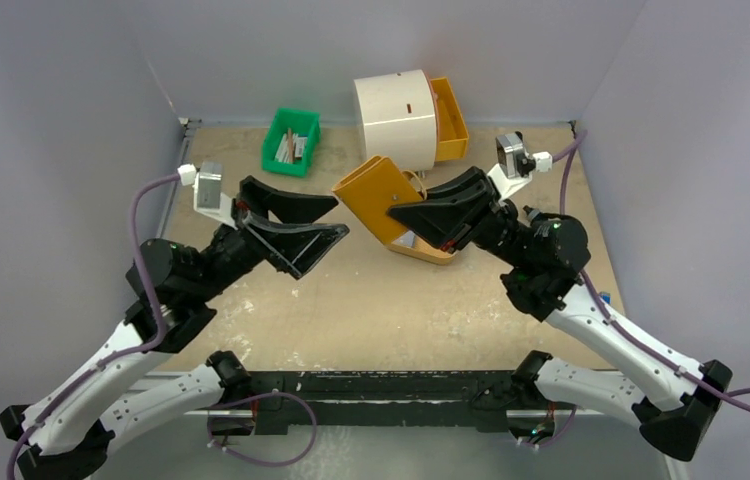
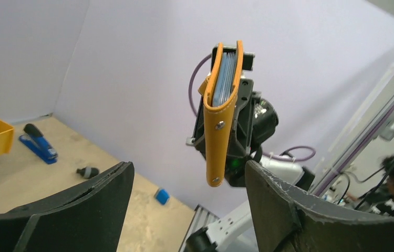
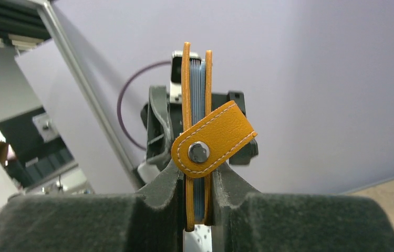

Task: Put the credit cards into the card holder
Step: Pick up the card holder from the center of the board.

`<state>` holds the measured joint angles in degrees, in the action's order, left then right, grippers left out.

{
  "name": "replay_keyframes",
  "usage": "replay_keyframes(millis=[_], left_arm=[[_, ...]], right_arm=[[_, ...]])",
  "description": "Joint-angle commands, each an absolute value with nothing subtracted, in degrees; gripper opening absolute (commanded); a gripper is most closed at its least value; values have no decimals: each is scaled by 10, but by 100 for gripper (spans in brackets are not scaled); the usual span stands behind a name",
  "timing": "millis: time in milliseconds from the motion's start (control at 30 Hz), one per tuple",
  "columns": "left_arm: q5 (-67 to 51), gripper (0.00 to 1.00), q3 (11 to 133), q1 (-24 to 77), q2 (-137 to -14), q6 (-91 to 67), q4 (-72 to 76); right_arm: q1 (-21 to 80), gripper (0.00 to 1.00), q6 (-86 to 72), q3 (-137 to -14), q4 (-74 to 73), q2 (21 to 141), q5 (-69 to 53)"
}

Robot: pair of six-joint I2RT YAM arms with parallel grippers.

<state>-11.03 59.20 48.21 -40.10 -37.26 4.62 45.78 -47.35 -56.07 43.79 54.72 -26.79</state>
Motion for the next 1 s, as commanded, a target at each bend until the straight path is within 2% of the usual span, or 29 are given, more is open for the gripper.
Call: replay_keyframes(millis=[0,200,433,967], left_arm=[[-72,77,561,481,-429,-475,238],[-51,79,542,482,-453,-493,321],[-49,80,543,482,-487,-503,348],[-76,40,567,482,-545,-526,385]], right_arm=[[458,0,-528,-548,578,561,-168],[459,0,-578,-534,622,583,-126],[459,0,-610,-524,652,604,-106],[458,0,-628,-517,671,620,-109]])
